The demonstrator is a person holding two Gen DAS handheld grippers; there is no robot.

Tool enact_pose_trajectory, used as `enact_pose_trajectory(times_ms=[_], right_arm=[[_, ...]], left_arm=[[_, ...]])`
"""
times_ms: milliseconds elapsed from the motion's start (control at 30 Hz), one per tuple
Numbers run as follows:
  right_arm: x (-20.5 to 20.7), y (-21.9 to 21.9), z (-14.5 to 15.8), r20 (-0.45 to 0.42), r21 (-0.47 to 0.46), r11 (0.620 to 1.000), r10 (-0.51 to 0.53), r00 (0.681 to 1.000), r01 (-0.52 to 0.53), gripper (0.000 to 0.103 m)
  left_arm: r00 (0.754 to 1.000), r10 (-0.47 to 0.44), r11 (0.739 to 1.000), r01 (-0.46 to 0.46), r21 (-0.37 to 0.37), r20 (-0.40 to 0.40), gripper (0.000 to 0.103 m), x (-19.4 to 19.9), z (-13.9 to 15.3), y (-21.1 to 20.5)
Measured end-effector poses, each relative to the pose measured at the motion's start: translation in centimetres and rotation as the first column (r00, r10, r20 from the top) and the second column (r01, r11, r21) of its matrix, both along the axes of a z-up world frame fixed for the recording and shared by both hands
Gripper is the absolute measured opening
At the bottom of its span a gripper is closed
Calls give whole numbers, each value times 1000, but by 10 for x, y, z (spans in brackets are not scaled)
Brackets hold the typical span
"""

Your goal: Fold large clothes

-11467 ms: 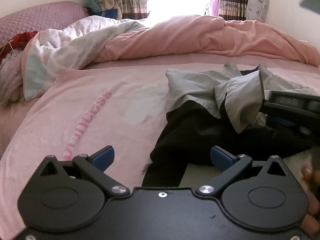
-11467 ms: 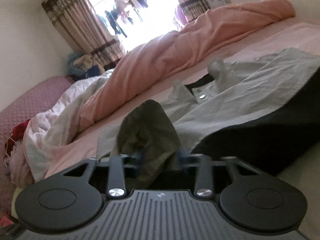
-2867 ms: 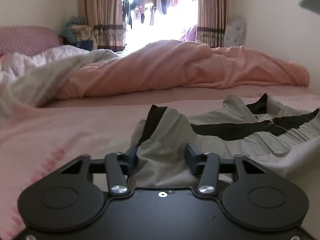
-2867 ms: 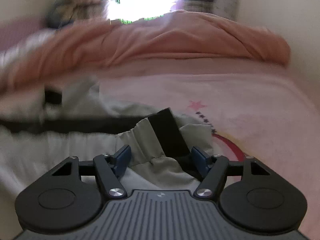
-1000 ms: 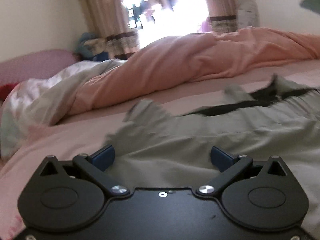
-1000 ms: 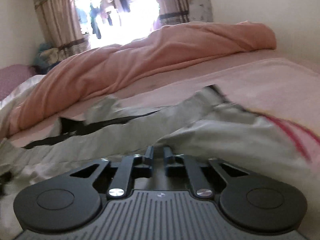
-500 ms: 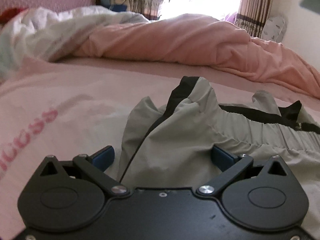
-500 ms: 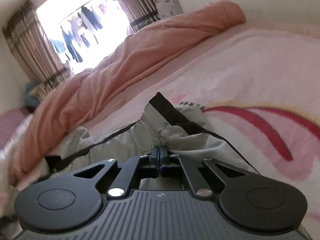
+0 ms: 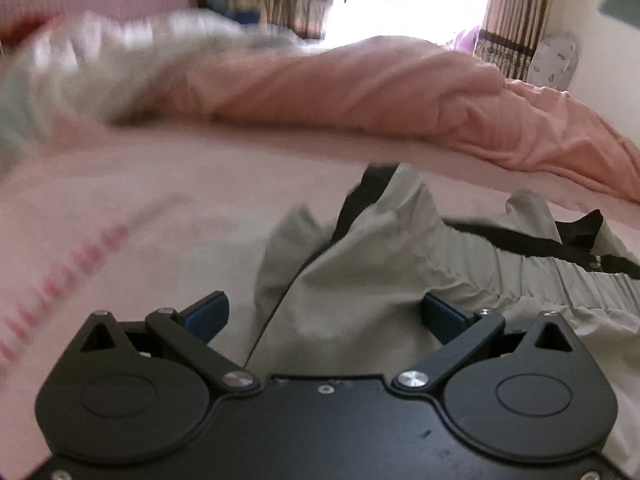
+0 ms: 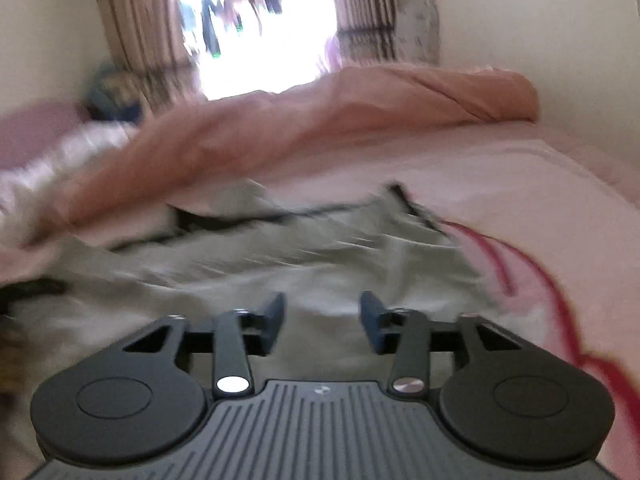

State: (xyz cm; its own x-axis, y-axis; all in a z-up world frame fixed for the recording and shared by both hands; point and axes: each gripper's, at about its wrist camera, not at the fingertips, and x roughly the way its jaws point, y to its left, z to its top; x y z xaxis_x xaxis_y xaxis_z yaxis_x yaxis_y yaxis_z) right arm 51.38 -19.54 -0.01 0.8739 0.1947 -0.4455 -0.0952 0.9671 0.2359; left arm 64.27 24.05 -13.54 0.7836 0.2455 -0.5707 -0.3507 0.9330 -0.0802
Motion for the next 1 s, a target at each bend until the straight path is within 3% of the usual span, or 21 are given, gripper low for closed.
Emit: enact_pose_trajectory(times_ms=[100, 133, 167, 233, 300, 367, 433, 533, 633, 867, 900, 1000], right_arm=[[-2, 40, 6, -23, -63, 997, 53, 998, -54, 60], [-3, 51, 4, -2, -86, 995, 46, 999, -46, 59], [0, 61, 2, -3, -98, 993, 59, 998, -59, 52], [11, 77, -5, -25, -106, 986, 126, 992, -128, 33], [18, 84, -14, -40, -94, 983, 152, 988, -155, 11], [21, 88, -22, -37, -35, 982, 182, 983, -183, 10], [19, 93, -29, -27, -39, 975, 218, 976, -219, 12], [17, 89, -36, -39, -82, 975, 203, 978, -206, 12], [21, 64, -37, -66, -99, 984, 141, 988, -147, 12], [34, -45, -47, -110, -44, 995, -92, 990, 88, 10], [32, -60, -49, -108, -51, 993, -113, 988, 108, 2], [30, -96, -55, -133, -27, 977, -212, 968, 210, 2]], left_arm=[[1000, 9, 978, -11, 208, 10, 103, -2, 16, -31], [1000, 4, 974, -5, 226, 1, 103, -5, 20, -39], [1000, -14, 981, 13, 191, 1, 103, -10, 26, -43], [996, -83, 995, 82, 52, 25, 103, -31, 34, -49], [986, -160, 987, 160, 3, 40, 103, -50, 40, -65], [984, -168, 985, 165, 58, 57, 103, -68, 42, -89], [989, -138, 986, 133, 97, 53, 103, -76, 33, -109], [984, -175, 984, 176, 42, -18, 103, -76, -2, -123], [981, -191, 970, 194, 147, -32, 103, -76, -13, -132], [995, -95, 989, 99, 114, -39, 103, -78, -9, -74], [997, -63, 990, 68, 125, -42, 103, -80, -8, -66], [998, 20, 979, -6, 204, -62, 103, -86, -12, -47]])
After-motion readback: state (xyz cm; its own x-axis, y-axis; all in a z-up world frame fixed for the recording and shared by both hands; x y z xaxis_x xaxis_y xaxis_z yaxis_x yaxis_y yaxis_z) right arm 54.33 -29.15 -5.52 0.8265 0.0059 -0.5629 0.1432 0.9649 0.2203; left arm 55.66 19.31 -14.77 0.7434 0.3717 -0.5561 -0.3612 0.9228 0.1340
